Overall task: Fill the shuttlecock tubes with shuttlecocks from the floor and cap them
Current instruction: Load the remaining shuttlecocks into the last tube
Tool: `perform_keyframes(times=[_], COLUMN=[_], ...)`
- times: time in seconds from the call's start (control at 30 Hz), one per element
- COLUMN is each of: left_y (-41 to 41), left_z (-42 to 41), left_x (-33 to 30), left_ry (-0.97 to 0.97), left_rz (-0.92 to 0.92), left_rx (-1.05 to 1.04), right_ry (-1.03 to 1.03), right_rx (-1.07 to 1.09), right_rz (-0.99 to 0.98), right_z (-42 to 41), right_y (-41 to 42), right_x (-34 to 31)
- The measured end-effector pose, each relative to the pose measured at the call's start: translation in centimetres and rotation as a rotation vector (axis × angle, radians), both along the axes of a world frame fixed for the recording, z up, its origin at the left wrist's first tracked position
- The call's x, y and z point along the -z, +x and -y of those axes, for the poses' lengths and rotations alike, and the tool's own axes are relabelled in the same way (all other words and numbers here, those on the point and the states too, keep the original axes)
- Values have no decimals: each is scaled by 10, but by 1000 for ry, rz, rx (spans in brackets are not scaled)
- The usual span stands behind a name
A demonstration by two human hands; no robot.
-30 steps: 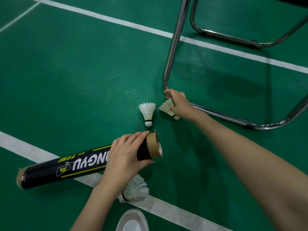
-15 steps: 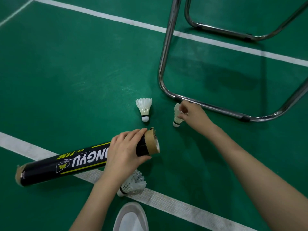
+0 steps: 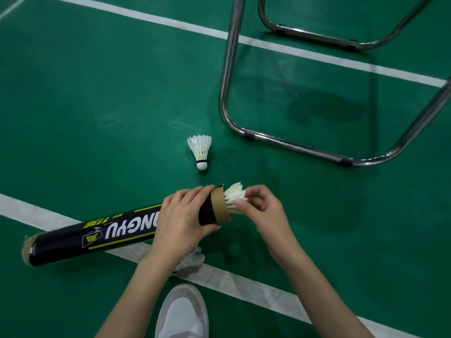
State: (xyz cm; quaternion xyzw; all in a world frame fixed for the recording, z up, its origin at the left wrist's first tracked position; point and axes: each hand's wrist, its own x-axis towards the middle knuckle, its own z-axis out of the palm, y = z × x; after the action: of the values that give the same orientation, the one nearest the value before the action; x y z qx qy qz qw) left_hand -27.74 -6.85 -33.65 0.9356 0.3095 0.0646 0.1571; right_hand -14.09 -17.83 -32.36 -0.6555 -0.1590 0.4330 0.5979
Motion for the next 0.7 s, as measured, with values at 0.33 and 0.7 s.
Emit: perform_keyframes(times=[0.33, 0.7], left_y=[0, -9], left_z=[8, 8], left_x=[1, 1], left_ry=[-1, 16], left_rz=[7, 68], left_rx=[24, 30], right_ry=[27, -14], right_rx=[-95, -369], right_rz=[-17, -8], right_z=[6, -9], right_y=[-16, -31], right_x=[3, 6])
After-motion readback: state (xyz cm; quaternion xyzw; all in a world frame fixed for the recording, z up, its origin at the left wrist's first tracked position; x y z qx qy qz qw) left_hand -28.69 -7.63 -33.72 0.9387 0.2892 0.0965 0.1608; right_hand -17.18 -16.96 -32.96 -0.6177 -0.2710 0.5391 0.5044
